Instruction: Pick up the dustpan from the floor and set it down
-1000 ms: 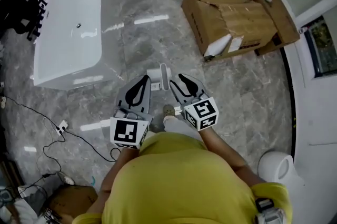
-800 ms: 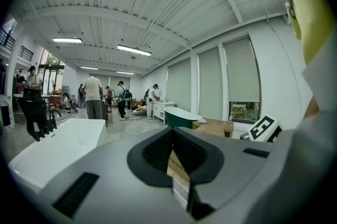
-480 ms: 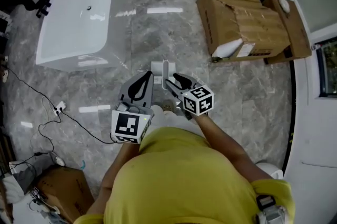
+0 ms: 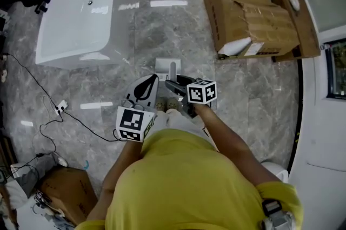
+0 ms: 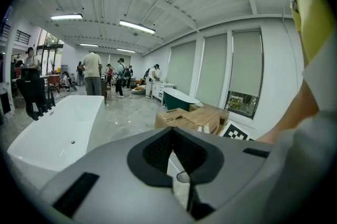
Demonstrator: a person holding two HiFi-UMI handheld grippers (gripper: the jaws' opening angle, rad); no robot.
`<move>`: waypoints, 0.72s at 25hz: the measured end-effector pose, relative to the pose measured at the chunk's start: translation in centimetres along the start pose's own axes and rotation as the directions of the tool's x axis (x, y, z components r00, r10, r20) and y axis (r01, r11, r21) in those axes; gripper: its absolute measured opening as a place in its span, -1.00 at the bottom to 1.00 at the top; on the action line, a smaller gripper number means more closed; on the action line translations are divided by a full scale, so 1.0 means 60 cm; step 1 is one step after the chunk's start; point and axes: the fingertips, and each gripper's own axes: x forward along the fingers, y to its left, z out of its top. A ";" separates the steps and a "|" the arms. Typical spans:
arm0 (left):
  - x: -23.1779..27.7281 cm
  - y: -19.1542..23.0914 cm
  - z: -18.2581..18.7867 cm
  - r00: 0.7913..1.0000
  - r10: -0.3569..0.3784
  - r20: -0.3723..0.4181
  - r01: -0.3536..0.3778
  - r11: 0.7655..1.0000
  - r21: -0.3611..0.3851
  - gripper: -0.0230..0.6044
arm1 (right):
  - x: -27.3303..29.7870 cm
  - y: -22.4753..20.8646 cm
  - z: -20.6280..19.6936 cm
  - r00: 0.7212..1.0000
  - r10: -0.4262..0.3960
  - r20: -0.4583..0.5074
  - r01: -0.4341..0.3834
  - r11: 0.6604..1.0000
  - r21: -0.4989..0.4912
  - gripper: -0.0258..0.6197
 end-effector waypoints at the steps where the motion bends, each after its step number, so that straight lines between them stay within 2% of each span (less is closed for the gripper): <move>1: 0.001 0.003 -0.002 1.000 -0.002 -0.005 0.002 1.000 -0.004 -0.92 | 0.006 0.000 -0.003 1.000 0.017 -0.011 -0.017 1.000 0.017 -0.18; 5: 0.005 0.013 -0.005 1.000 -0.010 -0.011 0.010 1.000 -0.015 -0.92 | 0.026 0.003 -0.010 0.995 0.096 -0.031 -0.093 0.993 0.070 -0.20; 8: 0.004 0.018 -0.009 1.000 -0.013 -0.015 0.013 1.000 -0.022 -0.92 | 0.032 0.012 -0.008 0.992 0.116 -0.040 -0.115 0.993 0.037 -0.37; 10: 0.005 0.021 -0.013 1.000 -0.018 -0.022 0.018 0.999 -0.028 -0.92 | 0.033 0.014 -0.005 0.993 0.107 -0.048 -0.107 0.994 0.017 -0.37; 18: 0.011 0.025 -0.008 0.999 -0.045 -0.021 0.044 0.999 -0.024 -0.92 | -0.003 0.066 0.070 0.986 0.151 0.065 -0.153 0.988 0.030 -0.35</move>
